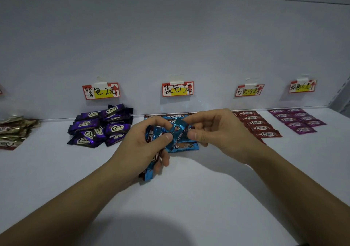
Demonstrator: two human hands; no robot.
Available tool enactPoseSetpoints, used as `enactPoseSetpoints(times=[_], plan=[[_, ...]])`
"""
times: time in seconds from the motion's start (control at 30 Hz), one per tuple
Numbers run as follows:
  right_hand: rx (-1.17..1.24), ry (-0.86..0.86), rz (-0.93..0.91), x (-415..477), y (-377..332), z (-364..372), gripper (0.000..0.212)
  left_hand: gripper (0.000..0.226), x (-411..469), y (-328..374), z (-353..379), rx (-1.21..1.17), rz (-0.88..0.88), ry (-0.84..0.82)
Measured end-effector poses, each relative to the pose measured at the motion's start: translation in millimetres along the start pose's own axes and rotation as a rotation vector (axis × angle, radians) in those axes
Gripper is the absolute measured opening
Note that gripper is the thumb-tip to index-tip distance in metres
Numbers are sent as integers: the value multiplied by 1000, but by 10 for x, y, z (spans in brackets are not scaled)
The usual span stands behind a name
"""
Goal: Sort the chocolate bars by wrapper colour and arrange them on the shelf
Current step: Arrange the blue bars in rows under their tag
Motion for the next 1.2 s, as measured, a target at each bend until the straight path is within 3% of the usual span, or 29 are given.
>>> enactPoseSetpoints(times=[0.17,0.33,0.4,0.5,0.63,0.77,0.87,1.03,1.2], plan=[[-153,45,36,-24,15,-173,10,6,44,-54,-81,-83,-111,72],[-21,163,76,-21,30,-438,9,9,196,-90,59,-271,-339,-18],[7,159,85,-25,32,-452,7,7,237,-65,182,-285,-350,-77],[-85,195,2,-21,-19,-519,22,21,303,-19,270,-241,-269,-83],[-272,219,-76,-31,-91,-622,35,17,290,21,222,15,-117,17],[-642,86,-38,-38,21,-608,29,15,214,97,216,406,91,78],[-874,20,-22,-37,84,-579,23,11,224,98,200,534,169,115],[-928,-159,40,-39,275,-482,14,22,216,94,275,784,332,72],[-899,-125,78,-12,353,-561,17,26,175,103,446,1136,450,-76]])
Point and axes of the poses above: each hand's wrist, its own x-axis towards the middle knuckle, its own z-axis out of the palm, y = z × x, the point moved 8 cm from there along x, towards the middle knuckle, and after that the axes turned 3 degrees about x, right-handed, at the moved point
